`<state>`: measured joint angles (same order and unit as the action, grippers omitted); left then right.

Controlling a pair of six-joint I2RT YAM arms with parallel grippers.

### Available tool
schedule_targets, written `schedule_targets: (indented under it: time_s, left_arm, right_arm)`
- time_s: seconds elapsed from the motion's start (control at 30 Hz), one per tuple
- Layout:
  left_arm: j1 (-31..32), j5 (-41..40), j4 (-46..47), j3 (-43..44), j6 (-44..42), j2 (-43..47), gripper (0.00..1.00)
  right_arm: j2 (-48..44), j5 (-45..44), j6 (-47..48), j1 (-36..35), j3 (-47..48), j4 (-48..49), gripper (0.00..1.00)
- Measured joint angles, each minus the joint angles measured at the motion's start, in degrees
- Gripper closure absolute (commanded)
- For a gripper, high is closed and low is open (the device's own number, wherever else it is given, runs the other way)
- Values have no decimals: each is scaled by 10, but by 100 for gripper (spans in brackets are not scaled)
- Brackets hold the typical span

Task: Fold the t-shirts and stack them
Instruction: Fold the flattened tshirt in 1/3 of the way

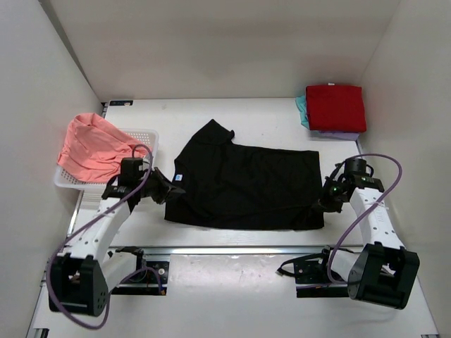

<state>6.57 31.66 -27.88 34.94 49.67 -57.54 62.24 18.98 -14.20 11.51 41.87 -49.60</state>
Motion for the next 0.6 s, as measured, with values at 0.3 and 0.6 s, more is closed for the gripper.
schedule_targets:
  time_s: [0.3,0.6]
  left_arm:
    - [-10,-12,41,75,-35,-131,100]
    - [-14,-22,70,156,-44,-229,100]
  right_arm:
    - [73,-3,-4,2,0,5,100]
    - [134,-18,3,16,32,4,100]
